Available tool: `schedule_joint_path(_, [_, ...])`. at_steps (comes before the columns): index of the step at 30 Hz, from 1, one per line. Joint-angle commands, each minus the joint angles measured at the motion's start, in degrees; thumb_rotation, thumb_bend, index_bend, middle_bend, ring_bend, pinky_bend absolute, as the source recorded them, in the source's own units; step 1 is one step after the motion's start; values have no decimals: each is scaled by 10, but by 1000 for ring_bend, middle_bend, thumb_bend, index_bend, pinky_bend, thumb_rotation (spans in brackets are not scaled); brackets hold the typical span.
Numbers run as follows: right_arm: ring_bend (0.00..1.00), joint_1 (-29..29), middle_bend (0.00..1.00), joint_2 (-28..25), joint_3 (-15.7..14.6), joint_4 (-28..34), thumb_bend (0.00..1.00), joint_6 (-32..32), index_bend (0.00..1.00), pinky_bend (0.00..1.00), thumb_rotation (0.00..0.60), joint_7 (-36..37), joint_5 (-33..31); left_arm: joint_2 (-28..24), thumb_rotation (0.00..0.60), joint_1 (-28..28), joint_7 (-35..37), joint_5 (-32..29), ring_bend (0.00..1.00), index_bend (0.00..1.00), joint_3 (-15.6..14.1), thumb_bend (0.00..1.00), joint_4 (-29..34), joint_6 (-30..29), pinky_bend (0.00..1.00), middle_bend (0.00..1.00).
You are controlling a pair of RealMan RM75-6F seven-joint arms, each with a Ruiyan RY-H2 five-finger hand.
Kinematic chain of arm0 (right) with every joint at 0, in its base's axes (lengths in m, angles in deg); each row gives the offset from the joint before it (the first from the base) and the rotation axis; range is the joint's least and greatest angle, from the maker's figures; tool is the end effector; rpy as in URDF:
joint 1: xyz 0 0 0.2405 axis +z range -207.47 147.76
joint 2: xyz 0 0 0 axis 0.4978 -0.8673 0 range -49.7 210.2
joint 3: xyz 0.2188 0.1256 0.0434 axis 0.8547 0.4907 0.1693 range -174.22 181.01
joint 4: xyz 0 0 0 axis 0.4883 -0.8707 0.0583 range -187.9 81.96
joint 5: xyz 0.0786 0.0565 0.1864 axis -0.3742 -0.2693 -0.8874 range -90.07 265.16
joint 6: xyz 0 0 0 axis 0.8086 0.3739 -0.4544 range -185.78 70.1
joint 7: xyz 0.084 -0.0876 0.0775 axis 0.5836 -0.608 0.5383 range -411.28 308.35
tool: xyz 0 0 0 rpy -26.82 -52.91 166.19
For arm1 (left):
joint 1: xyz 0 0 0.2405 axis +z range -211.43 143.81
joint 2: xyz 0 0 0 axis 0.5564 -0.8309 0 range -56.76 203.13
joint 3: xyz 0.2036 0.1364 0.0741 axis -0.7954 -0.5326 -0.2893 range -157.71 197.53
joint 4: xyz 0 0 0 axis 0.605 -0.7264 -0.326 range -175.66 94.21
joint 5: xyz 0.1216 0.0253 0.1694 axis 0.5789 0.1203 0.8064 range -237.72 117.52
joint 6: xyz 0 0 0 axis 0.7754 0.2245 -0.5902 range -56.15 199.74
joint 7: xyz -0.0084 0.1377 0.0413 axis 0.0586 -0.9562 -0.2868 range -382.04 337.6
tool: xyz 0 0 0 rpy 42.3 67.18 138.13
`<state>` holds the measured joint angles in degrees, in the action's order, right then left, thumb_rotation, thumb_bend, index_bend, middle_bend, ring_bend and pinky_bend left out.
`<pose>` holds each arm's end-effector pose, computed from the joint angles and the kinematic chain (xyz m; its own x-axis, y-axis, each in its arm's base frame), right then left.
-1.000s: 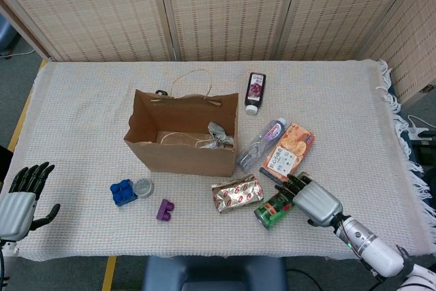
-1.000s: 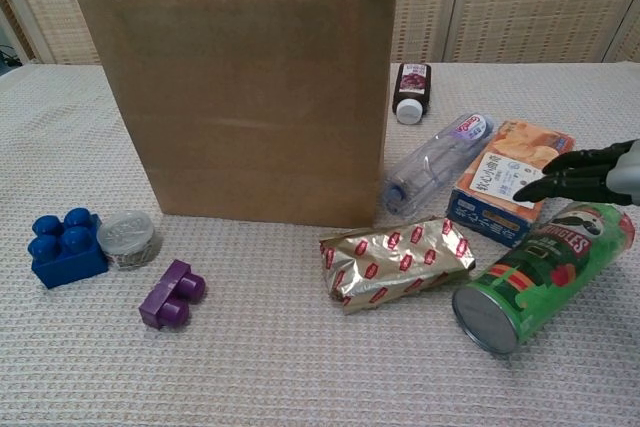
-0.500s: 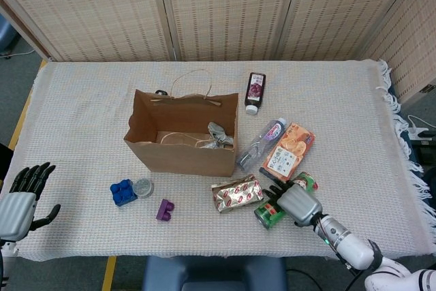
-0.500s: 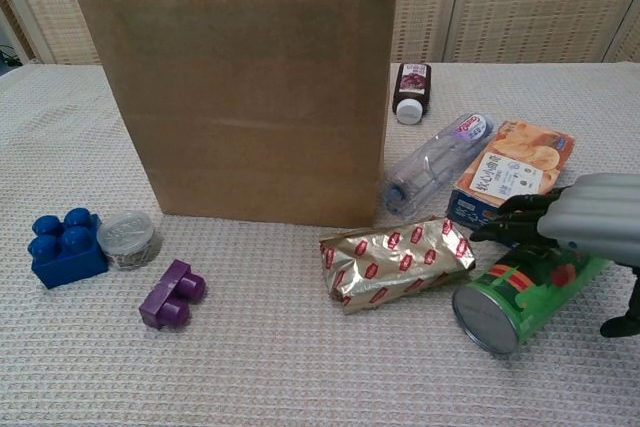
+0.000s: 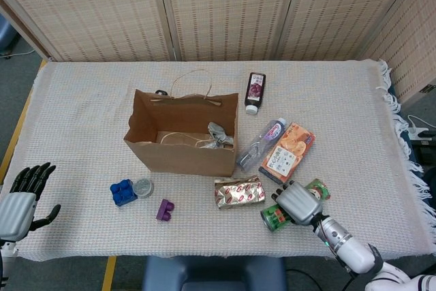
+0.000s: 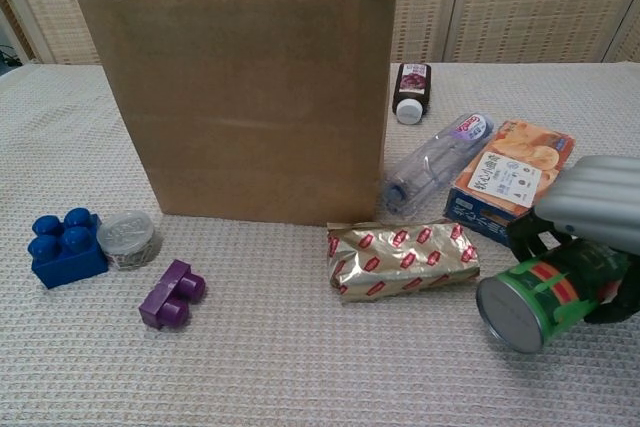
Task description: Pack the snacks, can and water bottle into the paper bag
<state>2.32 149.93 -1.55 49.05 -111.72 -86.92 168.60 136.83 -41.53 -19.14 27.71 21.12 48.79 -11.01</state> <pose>-0.2095 -0.2373 0.0318 0.8165 -0.2269 0.5308 -0.5420 -0.6178 0.5697 -0.3131 0.1914 0.1558 0.4063 0.0479 0.9125 0.9122 -0.0793 -0.4020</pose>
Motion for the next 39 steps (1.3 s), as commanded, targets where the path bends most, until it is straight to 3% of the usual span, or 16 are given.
schedule_joint_path(1, [602,-15,605,-36,2,20,271,-37,736,698,600,29,25,0,600,0,-2,0,0,25,0,326,0,0,0,0])
schedule_joint_path(5, [603,-30,605,-70,20,35,271,-89,736,698,600,70,45,1,600,0,-6,-1,0,25,0,327,1,-1,0,0])
schedule_joint_path(12, [603,-47,606,-106,102,73,271,-203,736,698,600,125,43,2,600,1,-12,-3,0,25,1,327,3,-2,0,0])
schedule_joint_path(16, [603,-36,606,-107,160,98,271,-235,736,698,600,124,17,2,600,1,-12,-3,0,25,1,327,4,-2,0,0])
schedule_joint_path(20, [603,-27,606,-101,184,107,272,-246,736,698,600,117,6,2,600,1,-12,-3,0,25,1,327,4,-2,0,0])
schedule_joint_path(21, [603,-20,606,-95,203,113,271,-257,735,698,600,115,2,2,600,1,-12,-3,0,25,1,326,4,-1,0,0])
schedule_joint_path(22, [603,8,606,-74,254,126,271,-279,735,698,600,108,-1,2,600,1,-11,-4,0,25,1,326,4,-1,0,0])
schedule_joint_path(28, [603,95,607,21,325,118,270,-295,733,698,600,13,-26,1,600,0,-5,-2,0,25,1,327,3,0,0,0])
schedule_joint_path(34, [603,173,607,107,356,84,270,-286,730,698,600,-55,-59,0,600,0,4,-1,0,25,0,327,1,1,0,0])
schedule_joint_path(39, [602,214,607,182,358,34,270,-295,728,698,600,-78,-85,-2,600,-1,12,2,0,25,-1,329,-1,2,0,0])
